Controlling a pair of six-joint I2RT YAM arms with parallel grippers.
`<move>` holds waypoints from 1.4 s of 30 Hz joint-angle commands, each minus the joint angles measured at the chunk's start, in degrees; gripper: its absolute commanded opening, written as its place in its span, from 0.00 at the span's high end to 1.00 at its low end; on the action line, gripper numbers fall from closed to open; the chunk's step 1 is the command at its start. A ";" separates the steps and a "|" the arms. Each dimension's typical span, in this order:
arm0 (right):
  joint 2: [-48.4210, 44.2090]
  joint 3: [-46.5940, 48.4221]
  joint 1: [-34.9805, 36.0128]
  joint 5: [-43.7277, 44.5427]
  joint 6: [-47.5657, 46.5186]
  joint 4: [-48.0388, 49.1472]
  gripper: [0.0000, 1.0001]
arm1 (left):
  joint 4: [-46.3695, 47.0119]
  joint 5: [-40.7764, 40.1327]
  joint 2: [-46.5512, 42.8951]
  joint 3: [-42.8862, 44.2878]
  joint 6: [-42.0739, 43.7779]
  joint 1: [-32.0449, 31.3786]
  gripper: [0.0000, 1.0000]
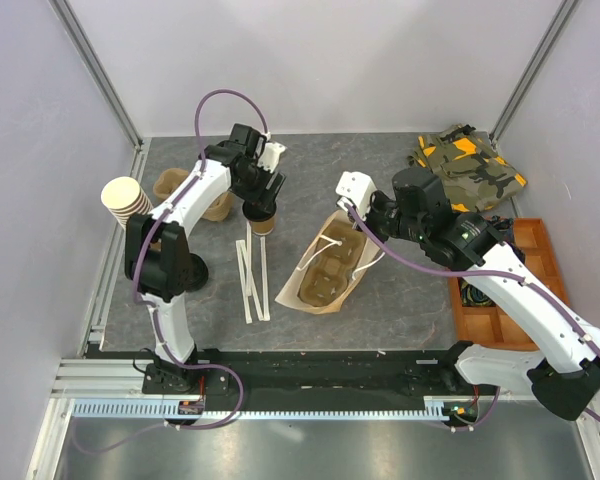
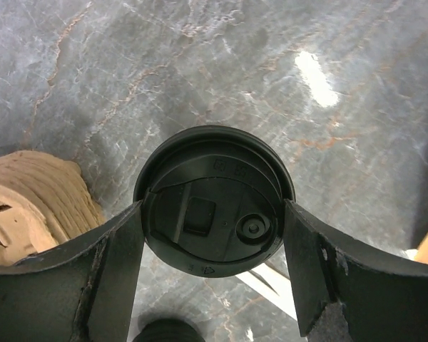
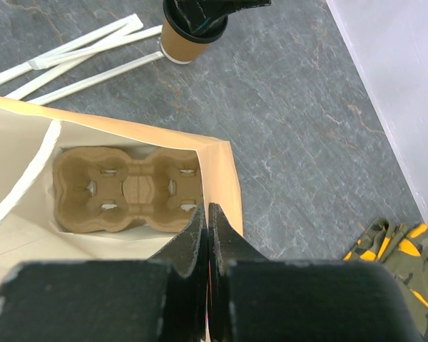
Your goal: Pack the takeout coffee
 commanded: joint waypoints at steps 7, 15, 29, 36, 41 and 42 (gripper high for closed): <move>-2.45 -0.60 0.11 -6.50 -5.76 2.78 1.00 | -0.44 6.20 -10.60 2.02 1.62 -0.18 0.60; -0.70 1.68 0.20 -10.10 -7.79 -0.03 1.00 | -1.40 8.31 -13.50 3.86 1.80 -0.09 0.61; 5.99 9.33 0.20 -9.93 -4.53 -5.92 1.00 | -5.09 15.07 -27.28 13.54 6.98 -0.09 0.60; 6.69 8.63 0.11 -10.37 -3.83 -6.01 1.00 | -5.53 22.71 -39.14 8.71 9.18 0.00 0.59; 7.48 8.71 0.02 -11.25 -2.60 -5.40 1.00 | -7.90 29.56 -47.24 4.49 11.72 0.00 0.59; 7.66 8.63 0.11 -11.16 -2.43 -5.48 1.00 | -8.52 30.80 -49.26 4.05 13.39 0.00 0.59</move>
